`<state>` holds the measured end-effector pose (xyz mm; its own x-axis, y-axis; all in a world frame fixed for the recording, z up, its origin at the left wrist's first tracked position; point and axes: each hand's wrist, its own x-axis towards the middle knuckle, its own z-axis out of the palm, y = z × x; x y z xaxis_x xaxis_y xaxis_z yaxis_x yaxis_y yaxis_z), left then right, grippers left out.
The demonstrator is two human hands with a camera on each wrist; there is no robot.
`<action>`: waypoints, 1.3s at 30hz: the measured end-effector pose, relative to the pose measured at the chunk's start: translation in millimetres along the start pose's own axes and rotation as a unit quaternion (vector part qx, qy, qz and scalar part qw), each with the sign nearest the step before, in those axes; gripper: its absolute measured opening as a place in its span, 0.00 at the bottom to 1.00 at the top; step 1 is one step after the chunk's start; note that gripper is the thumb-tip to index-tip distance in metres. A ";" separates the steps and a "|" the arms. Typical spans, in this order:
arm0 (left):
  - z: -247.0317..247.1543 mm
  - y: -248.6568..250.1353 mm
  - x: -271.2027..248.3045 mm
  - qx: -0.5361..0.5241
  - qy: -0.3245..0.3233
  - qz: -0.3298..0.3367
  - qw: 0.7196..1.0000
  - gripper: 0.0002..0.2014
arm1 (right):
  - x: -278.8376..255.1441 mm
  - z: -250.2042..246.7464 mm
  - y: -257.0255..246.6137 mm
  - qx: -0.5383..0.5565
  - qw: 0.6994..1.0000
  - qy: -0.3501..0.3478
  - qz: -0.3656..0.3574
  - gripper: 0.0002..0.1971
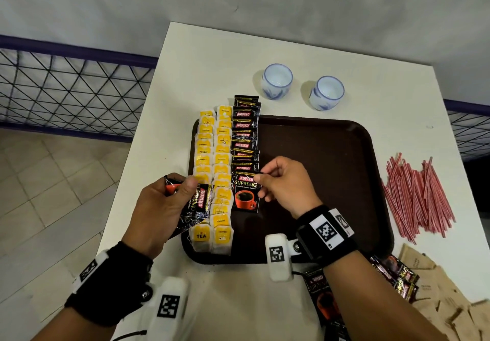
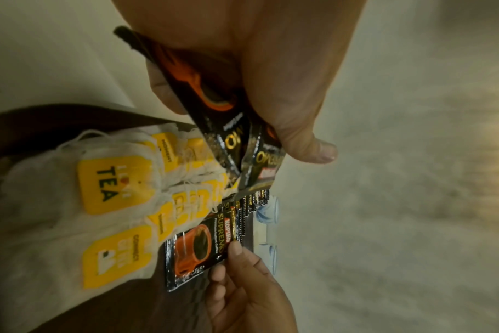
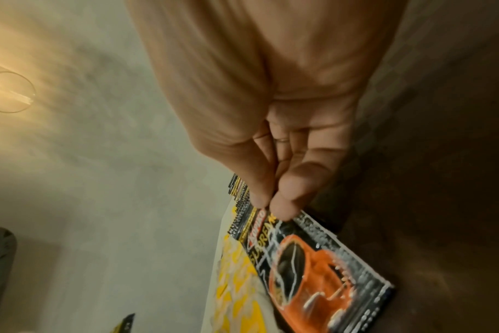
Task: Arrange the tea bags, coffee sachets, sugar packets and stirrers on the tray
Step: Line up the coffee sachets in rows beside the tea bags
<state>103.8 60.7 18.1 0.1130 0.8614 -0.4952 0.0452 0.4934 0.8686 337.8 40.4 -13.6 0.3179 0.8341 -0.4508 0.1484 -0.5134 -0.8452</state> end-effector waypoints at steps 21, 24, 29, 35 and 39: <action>18.1 -1.9 -1.7 0.027 -0.040 0.038 0.998 0.23 | -2.6 5.2 -0.6 0.026 0.999 0.020 -0.003 0.07; 23.7 -0.3 0.3 0.038 -0.039 0.054 0.997 0.23 | -12.8 1.4 -10.3 0.013 0.999 0.031 -0.026 0.05; 40.7 7.9 3.6 0.023 -0.041 0.075 0.996 0.25 | -36.3 -4.3 -30.5 0.088 0.988 -0.123 0.008 0.10; 55.1 8.8 4.9 0.035 -0.045 0.087 0.995 0.13 | -35.0 -7.5 -33.8 0.162 0.985 -0.060 -0.017 0.06; 48.6 7.9 1.1 0.049 -0.084 0.086 0.992 0.06 | -37.0 -18.1 -38.3 0.175 0.983 -0.017 -0.042 0.06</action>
<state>152.5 59.7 25.3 0.2912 0.8953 -0.3370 0.1057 0.3200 0.9415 337.3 25.5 40.6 0.2862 0.8799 -0.3792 -0.1613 -0.3459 -0.9243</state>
